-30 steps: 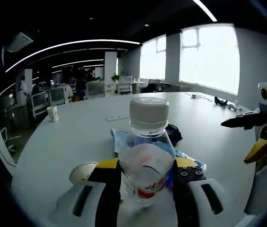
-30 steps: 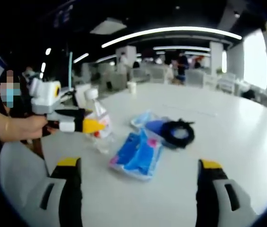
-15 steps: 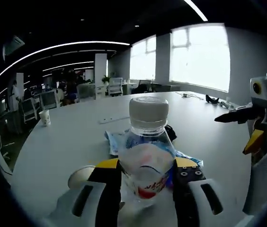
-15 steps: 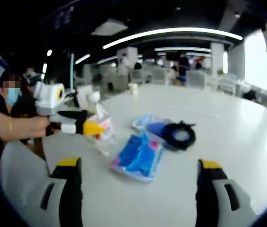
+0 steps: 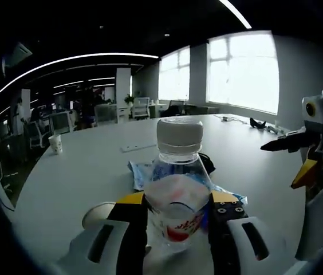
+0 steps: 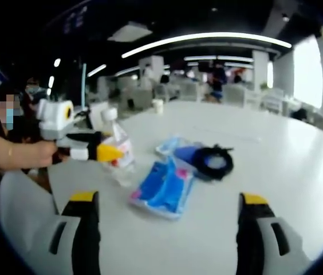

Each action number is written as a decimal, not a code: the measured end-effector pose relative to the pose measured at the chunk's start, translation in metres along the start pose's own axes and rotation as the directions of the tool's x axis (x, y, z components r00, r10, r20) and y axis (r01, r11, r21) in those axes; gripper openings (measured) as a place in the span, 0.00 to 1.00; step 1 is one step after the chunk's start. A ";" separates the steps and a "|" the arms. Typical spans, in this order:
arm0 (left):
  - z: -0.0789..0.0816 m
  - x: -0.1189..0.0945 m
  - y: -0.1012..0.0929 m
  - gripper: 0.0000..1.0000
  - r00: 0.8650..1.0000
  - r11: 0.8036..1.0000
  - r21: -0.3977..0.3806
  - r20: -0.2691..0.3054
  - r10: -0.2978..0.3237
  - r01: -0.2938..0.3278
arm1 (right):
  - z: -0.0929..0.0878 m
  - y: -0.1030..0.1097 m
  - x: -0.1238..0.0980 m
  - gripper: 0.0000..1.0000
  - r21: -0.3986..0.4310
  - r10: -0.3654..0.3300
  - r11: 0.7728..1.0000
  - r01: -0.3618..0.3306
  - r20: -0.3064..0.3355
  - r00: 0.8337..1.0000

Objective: Arrange the tabletop items into an orderly group along one side of the table until the central work area is clear of visible clutter.

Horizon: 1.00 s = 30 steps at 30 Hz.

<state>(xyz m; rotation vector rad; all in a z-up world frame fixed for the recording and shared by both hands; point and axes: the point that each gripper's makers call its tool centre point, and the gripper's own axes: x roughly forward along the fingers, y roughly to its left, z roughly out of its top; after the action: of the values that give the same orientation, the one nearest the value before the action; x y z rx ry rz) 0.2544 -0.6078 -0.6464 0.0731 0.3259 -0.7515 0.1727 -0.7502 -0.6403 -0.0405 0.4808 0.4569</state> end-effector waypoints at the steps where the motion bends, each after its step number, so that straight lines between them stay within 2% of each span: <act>1: 0.000 0.000 0.000 0.39 1.000 1.000 0.000 -0.002 0.000 0.000 | 0.000 -0.001 0.000 0.97 -0.001 -0.007 1.000 0.007 0.001 1.000; 3: 0.001 0.000 0.001 0.39 1.000 1.000 -0.013 -0.008 0.007 -0.007 | 0.002 -0.002 0.000 0.97 -0.002 -0.009 1.000 0.009 0.004 1.000; 6: 0.006 0.000 0.001 0.39 1.000 1.000 -0.017 0.012 -0.004 0.004 | 0.003 -0.003 0.000 0.97 0.003 -0.009 1.000 0.009 0.007 1.000; 12: 0.016 0.003 0.003 0.39 1.000 1.000 0.002 0.017 -0.015 0.015 | -0.002 -0.003 0.002 0.97 -0.001 -0.001 1.000 0.001 -0.018 1.000; 22: 0.049 0.004 0.017 0.39 0.998 0.999 0.025 0.044 -0.036 0.035 | -0.004 0.004 0.003 1.00 0.045 0.060 0.997 -0.059 -0.027 0.998; 30: 0.066 0.003 0.035 0.39 0.998 0.998 0.057 0.058 -0.035 0.031 | -0.006 0.004 0.005 1.00 0.041 0.074 0.997 -0.073 -0.047 0.996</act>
<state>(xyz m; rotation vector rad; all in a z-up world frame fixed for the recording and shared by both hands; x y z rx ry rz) 0.2975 -0.5966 -0.5870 0.0988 0.2498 -0.7940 0.1718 -0.7452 -0.6479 0.0036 0.5400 0.5195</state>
